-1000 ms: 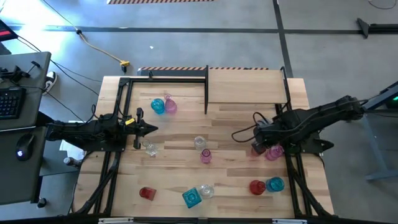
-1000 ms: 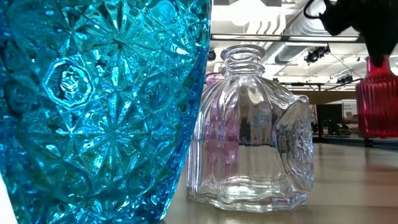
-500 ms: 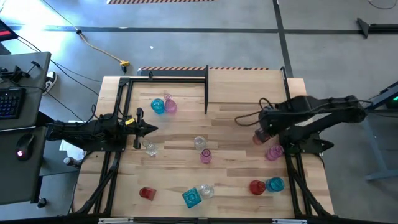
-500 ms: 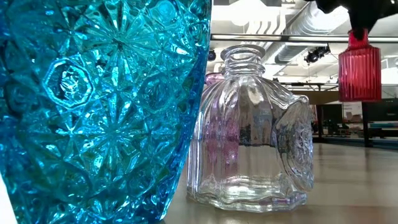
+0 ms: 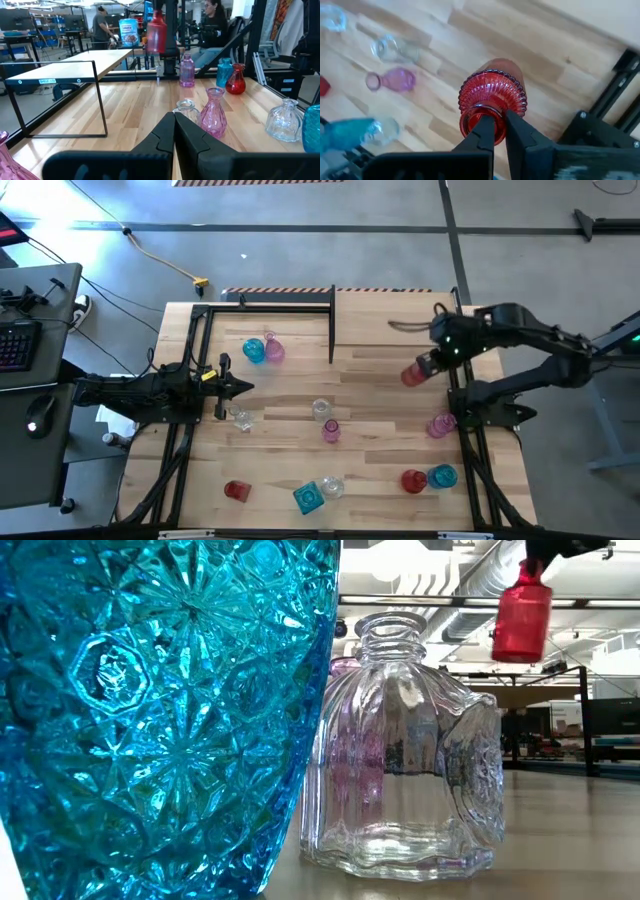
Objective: Sort vases onto shelf
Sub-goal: Put the top right red vase on the shelf
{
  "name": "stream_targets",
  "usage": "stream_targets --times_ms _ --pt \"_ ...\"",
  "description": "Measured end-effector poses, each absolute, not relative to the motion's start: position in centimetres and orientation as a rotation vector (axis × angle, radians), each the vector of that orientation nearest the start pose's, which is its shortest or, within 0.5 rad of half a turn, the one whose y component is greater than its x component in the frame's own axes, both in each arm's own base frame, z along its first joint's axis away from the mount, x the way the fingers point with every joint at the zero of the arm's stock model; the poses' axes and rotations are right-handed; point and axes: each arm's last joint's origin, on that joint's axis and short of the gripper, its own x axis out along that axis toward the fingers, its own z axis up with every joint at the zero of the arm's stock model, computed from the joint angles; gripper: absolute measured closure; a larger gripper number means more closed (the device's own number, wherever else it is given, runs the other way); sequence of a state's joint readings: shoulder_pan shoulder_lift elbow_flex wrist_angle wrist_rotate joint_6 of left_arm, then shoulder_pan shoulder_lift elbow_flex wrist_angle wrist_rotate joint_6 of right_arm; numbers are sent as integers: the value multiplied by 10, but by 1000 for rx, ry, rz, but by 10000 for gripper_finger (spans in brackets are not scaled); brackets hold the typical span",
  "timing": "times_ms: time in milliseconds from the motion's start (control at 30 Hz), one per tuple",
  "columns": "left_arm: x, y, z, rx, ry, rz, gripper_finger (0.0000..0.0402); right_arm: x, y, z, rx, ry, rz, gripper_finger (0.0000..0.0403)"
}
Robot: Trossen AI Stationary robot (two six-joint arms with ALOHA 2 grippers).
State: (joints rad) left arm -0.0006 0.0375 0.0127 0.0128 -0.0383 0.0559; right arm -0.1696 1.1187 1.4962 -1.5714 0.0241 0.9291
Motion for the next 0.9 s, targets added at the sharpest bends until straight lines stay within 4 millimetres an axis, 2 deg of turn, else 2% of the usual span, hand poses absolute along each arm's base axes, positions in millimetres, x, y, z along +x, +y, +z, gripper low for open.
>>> stream_targets --times_ms 367,900 --pt "99 1 166 56 13 37 401 132 -63 411 900 940 -808 402" --pt "99 1 166 56 13 38 401 142 -130 433 857 886 -940 402"
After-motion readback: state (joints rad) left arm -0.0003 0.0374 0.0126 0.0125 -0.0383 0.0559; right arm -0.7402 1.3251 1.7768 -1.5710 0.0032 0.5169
